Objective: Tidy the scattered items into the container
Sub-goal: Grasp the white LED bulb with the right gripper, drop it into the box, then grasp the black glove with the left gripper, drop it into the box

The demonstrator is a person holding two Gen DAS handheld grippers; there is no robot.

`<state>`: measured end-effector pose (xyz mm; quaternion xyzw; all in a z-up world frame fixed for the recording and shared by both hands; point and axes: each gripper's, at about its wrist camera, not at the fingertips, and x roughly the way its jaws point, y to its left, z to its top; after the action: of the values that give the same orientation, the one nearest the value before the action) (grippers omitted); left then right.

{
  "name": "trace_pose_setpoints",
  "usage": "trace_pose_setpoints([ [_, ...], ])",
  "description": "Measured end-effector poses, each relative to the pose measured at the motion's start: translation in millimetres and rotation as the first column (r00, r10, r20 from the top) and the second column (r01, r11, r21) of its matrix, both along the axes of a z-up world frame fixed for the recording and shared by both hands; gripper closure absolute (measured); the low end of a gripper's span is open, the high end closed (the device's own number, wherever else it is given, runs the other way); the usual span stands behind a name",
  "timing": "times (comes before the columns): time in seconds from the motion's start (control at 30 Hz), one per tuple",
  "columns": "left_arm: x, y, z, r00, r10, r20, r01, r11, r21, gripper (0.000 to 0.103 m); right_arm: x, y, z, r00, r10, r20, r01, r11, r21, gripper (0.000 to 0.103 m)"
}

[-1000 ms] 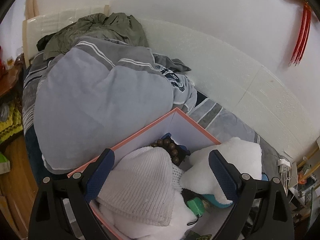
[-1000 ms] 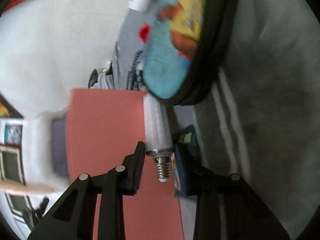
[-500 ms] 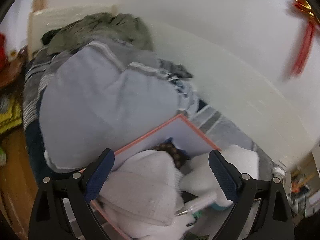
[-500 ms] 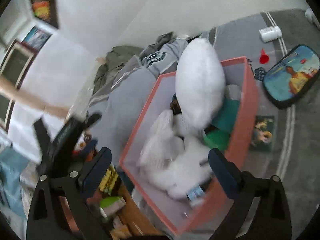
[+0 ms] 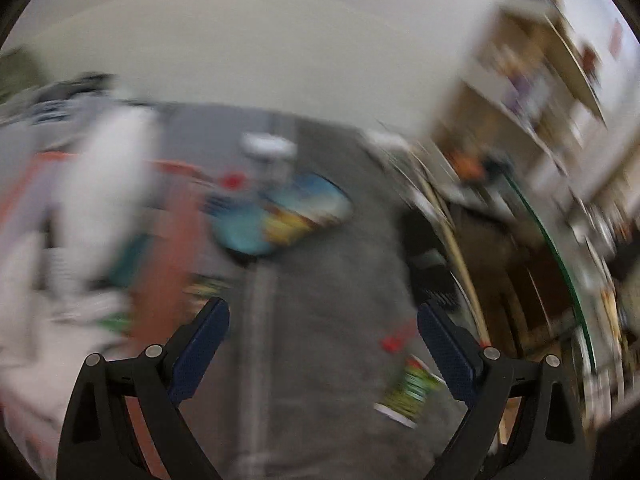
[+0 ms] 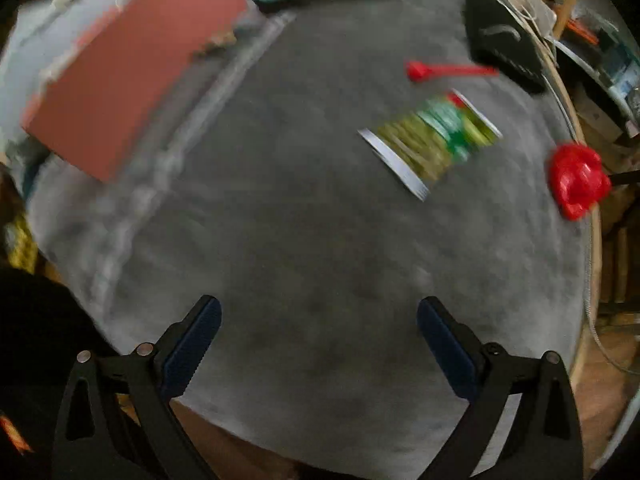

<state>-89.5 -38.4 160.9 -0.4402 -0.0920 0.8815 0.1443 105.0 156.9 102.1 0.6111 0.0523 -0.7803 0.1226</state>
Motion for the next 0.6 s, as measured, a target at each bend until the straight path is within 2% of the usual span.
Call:
trace_pose_setpoints([
  [0.03,-3,22,-6,0.999,-0.035,0.013,0.035,0.999,-0.013,0.007,2,5,-7,1.000,0.014,0.011,-0.014,0.999,0.036,0.000],
  [0.07,-8,47,-11,0.997,-0.068,0.028,0.069,0.997,-0.027,0.007,8,6,-11,0.997,0.079,0.000,-0.079,0.995,0.054,0.000],
  [0.13,-27,101,-23,0.990,-0.123,0.073,0.128,0.990,-0.060,0.007,20,0,-10,0.985,0.163,-0.059,-0.156,0.982,0.106,0.000],
  [0.2,-49,143,-30,0.983,-0.156,0.093,0.164,0.983,-0.087,0.007,31,-2,-11,0.973,0.195,-0.124,-0.178,0.974,0.141,0.000],
  [0.27,-70,176,-39,0.984,-0.151,0.096,0.163,0.979,-0.125,0.007,34,1,-11,0.966,0.204,-0.158,-0.182,0.973,0.143,0.000],
  [0.37,-106,216,-62,0.984,-0.124,0.126,0.145,0.974,-0.172,0.007,26,7,-14,0.967,0.212,-0.139,-0.196,0.973,0.119,0.000],
  [0.47,-124,249,-95,0.983,-0.094,0.160,0.140,0.942,-0.305,0.007,21,7,-16,0.964,0.234,-0.124,-0.218,0.967,0.130,0.000],
  [0.5,-126,259,-111,0.974,-0.125,0.191,0.188,0.913,-0.361,0.010,20,8,-16,0.962,0.242,-0.126,-0.226,0.965,0.131,0.000],
  [0.53,-125,265,-126,0.956,-0.169,0.238,0.252,0.889,-0.382,0.049,19,7,-16,0.960,0.251,-0.128,-0.234,0.964,0.129,0.000],
  [0.57,-125,265,-135,0.939,-0.196,0.283,0.292,0.889,-0.352,0.089,18,10,-16,0.956,0.260,-0.136,-0.244,0.962,0.120,0.000],
  [0.6,-124,261,-136,0.935,-0.195,0.297,0.288,0.905,-0.313,0.093,18,13,-15,0.954,0.265,-0.140,-0.251,0.962,0.111,0.000],
])
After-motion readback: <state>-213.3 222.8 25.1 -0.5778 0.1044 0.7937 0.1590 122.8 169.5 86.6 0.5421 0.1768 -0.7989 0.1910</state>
